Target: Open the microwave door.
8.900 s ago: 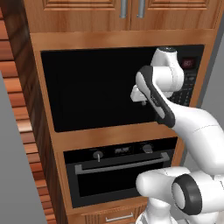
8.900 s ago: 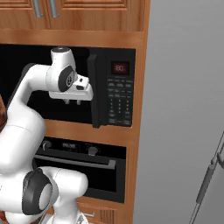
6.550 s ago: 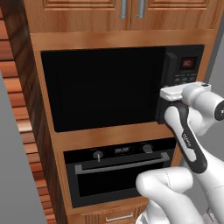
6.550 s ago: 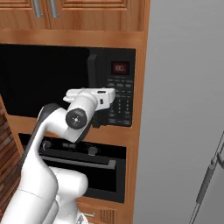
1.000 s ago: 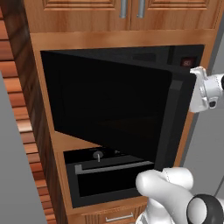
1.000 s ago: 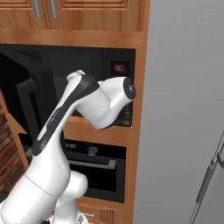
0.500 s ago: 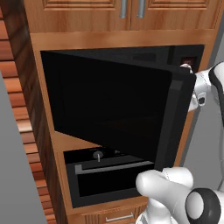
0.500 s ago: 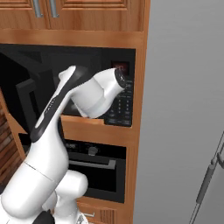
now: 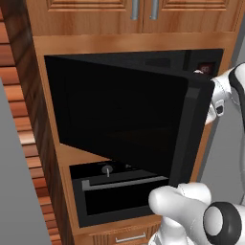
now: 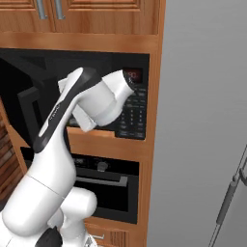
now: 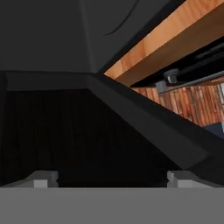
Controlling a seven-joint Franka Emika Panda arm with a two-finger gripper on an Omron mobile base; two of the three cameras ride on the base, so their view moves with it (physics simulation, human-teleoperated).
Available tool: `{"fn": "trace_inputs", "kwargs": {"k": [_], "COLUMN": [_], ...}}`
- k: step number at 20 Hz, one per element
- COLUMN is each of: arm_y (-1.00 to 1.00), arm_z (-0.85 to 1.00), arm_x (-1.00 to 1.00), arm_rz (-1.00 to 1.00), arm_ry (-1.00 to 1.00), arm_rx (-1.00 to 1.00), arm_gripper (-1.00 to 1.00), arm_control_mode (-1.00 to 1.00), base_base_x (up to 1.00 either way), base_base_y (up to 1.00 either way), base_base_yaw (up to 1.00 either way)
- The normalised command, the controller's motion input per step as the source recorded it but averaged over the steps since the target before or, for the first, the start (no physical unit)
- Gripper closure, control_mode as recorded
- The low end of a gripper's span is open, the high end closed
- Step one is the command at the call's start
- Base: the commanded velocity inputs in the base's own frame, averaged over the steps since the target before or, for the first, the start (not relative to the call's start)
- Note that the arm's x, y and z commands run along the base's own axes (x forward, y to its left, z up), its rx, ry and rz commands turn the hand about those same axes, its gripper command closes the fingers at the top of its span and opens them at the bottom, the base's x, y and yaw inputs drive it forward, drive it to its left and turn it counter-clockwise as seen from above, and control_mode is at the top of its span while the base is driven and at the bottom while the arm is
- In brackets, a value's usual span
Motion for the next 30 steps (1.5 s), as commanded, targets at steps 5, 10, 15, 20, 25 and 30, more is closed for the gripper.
{"fn": "trace_inputs", "kwargs": {"k": [5, 10, 15, 20, 25, 30], "arm_y": [0.0, 0.41, 0.74, 0.53, 0.52, 0.87], "arm_z": [0.0, 0.03, 0.09, 0.19, 0.26, 0.08], "arm_x": [-0.57, -0.24, -0.08, -0.4, -0.67, -0.35], "arm_rz": [0.1, 0.1, 0.1, 0.09, 0.07, 0.02], "arm_ry": [0.1, 0.11, 0.15, 0.12, 0.06, 0.02], "arm_rx": [0.0, 0.0, 0.01, 0.02, 0.04, 0.03], "arm_gripper": [-1.0, -1.0, -1.0, -1.0, -1.0, -1.0], "arm_control_mode": [-1.0, -1.0, -1.0, -1.0, -1.0, -1.0], "base_base_x": [0.0, 0.0, 0.0, 0.0, 0.0, 0.0], "base_base_y": [0.0, 0.0, 0.0, 0.0, 0.0, 0.0], "base_base_yaw": [0.0, 0.0, 0.0, 0.0, 0.0, 0.0]}}
